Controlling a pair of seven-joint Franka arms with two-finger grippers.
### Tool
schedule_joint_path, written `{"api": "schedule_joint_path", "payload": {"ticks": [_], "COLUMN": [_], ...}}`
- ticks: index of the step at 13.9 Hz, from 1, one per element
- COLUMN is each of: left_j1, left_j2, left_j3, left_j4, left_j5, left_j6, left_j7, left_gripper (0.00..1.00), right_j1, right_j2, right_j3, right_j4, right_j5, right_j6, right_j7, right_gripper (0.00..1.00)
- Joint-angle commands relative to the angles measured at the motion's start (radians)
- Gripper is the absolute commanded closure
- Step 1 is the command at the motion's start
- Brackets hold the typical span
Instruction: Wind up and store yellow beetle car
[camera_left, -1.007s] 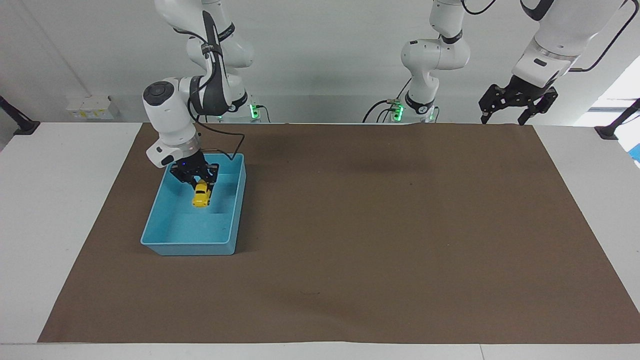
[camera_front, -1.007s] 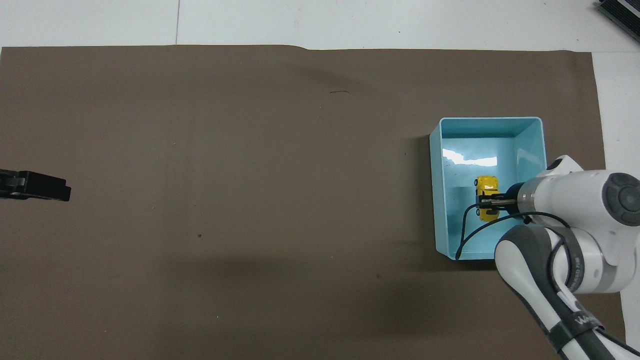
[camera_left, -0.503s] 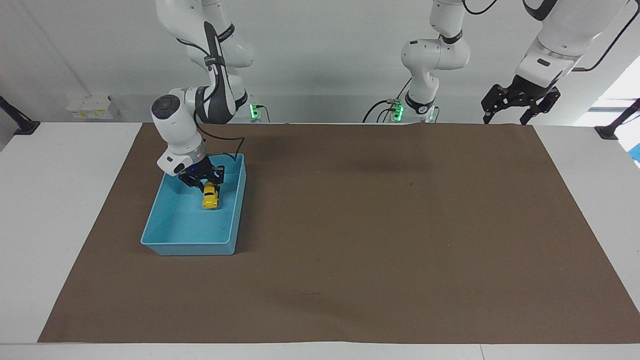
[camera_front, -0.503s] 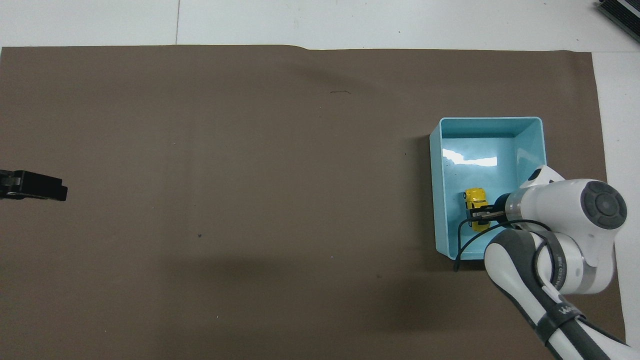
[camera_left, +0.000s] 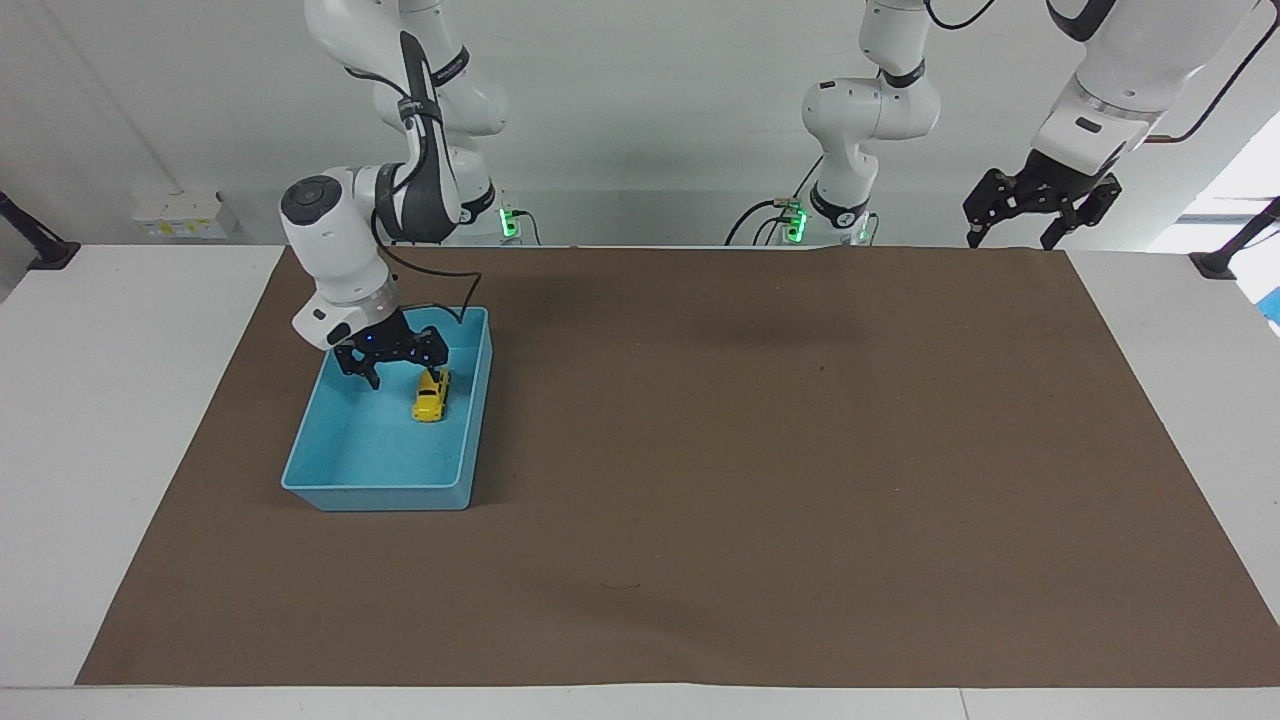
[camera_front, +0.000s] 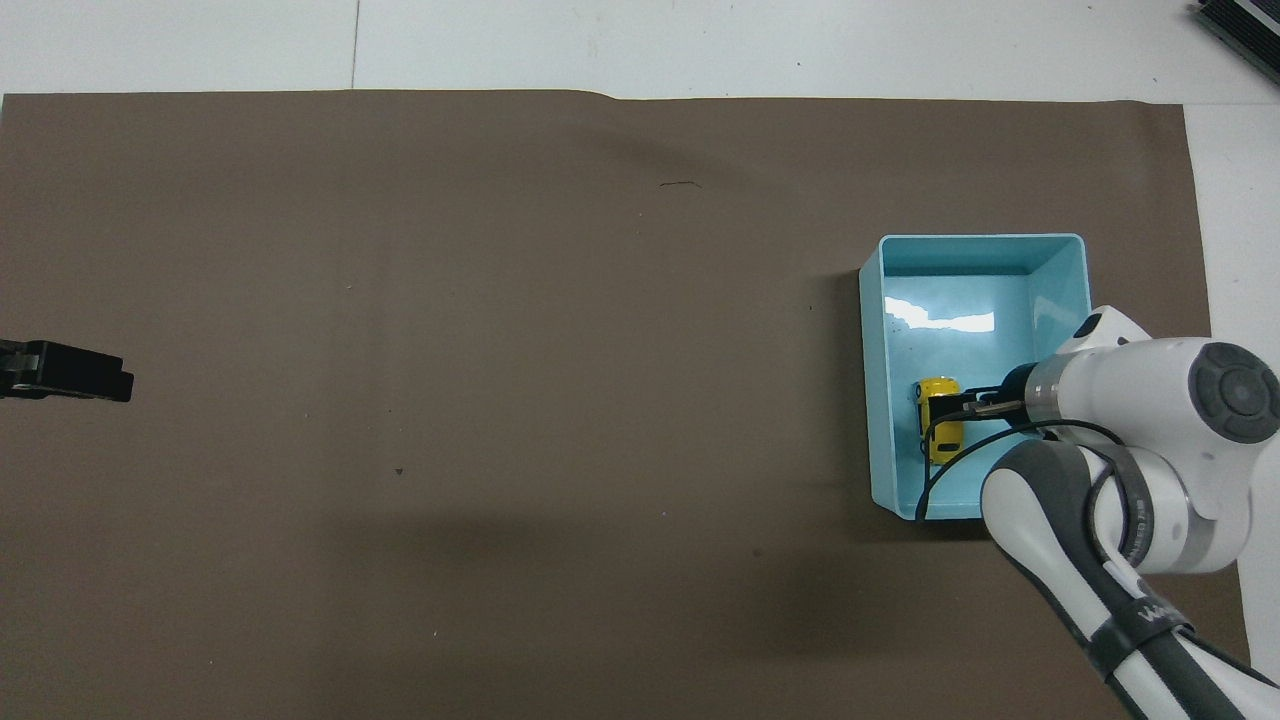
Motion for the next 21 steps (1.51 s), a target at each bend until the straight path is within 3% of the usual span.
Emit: {"api": "schedule_joint_path", "payload": {"ticks": [1, 5, 9, 12, 17, 21], "left_j1": [0.018, 0.018, 0.016, 0.018, 0.018, 0.018], "left_j2": [0.0, 0.0, 0.0, 0.0, 0.0, 0.0], "left_j3": [-0.009, -0.009, -0.009, -0.009, -0.009, -0.009], "left_j4": [0.018, 0.018, 0.018, 0.018, 0.018, 0.018], "left_j5": [0.005, 0.004, 0.005, 0.005, 0.005, 0.005], "left_j6": [-0.026, -0.026, -0.026, -0.026, -0.026, -0.026], "left_j7": [0.01, 0.01, 0.01, 0.01, 0.01, 0.01], "left_gripper": [0.0, 0.0, 0.0, 0.0, 0.0, 0.0], "right_j1": [-0.038, -0.037, -0.021, -0.015, -0.027, -0.041], "right_j2": [-0.005, -0.027, -0.019, -0.007, -0.006, -0.006], "right_j3": [0.0, 0.0, 0.004, 0.006, 0.004, -0.002], "right_j4": [0.09, 0.251, 0.388, 0.465, 0.6, 0.603], "right_j5": [0.008, -0.151, -0.147, -0.063, -0.078, -0.076], "right_j6": [-0.103, -0.302, -0.47, -0.551, -0.723, -0.744], "right_j7": [-0.036, -0.028, 0.227, 0.248, 0.246, 0.237], "right_gripper": [0.0, 0.0, 0.0, 0.0, 0.0, 0.0]}}
